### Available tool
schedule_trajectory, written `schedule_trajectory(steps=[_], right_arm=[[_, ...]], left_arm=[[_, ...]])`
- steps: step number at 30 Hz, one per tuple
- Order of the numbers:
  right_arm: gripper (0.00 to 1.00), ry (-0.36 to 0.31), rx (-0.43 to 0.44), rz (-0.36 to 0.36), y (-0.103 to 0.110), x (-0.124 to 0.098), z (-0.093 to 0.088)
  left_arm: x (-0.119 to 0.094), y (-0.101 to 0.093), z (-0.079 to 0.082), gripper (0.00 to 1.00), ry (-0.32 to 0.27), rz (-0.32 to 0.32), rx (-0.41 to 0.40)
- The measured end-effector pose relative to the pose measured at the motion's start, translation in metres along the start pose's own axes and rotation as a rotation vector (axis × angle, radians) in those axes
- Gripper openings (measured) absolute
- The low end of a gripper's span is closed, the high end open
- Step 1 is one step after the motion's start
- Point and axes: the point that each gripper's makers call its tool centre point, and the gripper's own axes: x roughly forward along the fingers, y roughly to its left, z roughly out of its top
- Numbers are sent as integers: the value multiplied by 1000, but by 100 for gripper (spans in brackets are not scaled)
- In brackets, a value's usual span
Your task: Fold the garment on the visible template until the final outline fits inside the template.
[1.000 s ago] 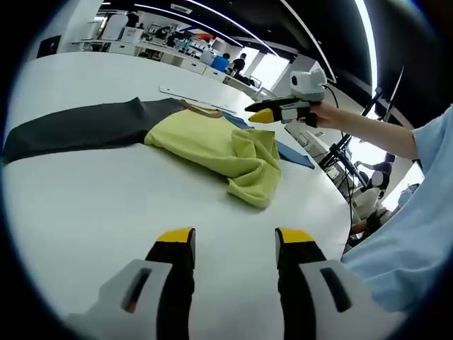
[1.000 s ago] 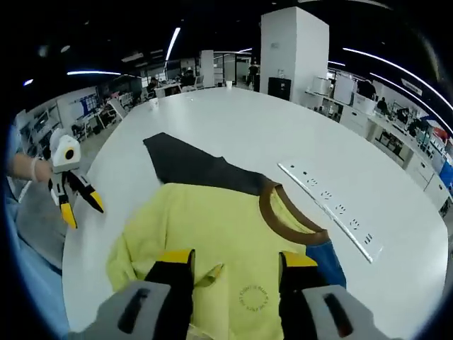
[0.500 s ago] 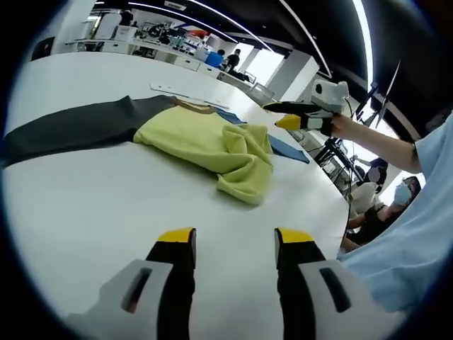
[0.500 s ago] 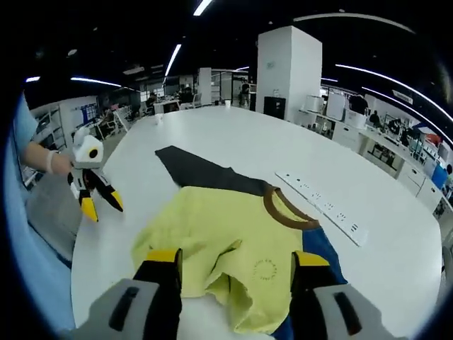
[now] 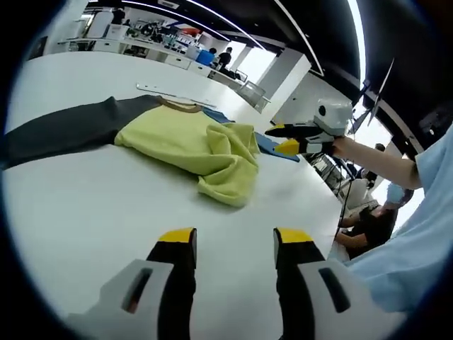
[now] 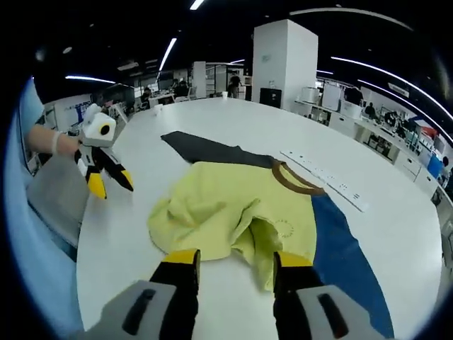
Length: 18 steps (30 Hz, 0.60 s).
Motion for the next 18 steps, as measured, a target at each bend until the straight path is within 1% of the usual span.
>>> schedule_trajectory(steps=[3,7,9,10,11,13,14,15,16,18], right_arm=[[39,-9,3,-12,1,-1,-1],[36,3,-14,-12,4,4,-3],[32,9,-24,-13,4,10,-4],[29,22,-36,-19,2,12,-5],[25,46,-79,-33,-2,16,-9],[18,57,-132,-37,-3,23,-9],[13,76,-156,-54,-7,26,-11],[10,94,-177,-68,-11,31,-14],[8,97,-206,-76,-13,34,-15],[8,99,-182,-67,-13,42,-18]], left_arm=[[1,-3,0,41,6,-9,6],[-1,-2,2,41,8,-11,14],[-3,0,3,41,8,-8,15],[-4,0,3,41,7,-6,15],[-5,0,4,41,5,-4,15],[-7,2,3,41,4,1,11],[-8,3,2,41,2,5,6],[-9,4,2,41,-1,6,-1],[-10,4,2,41,-5,6,-10],[-11,5,1,41,-7,13,-13]])
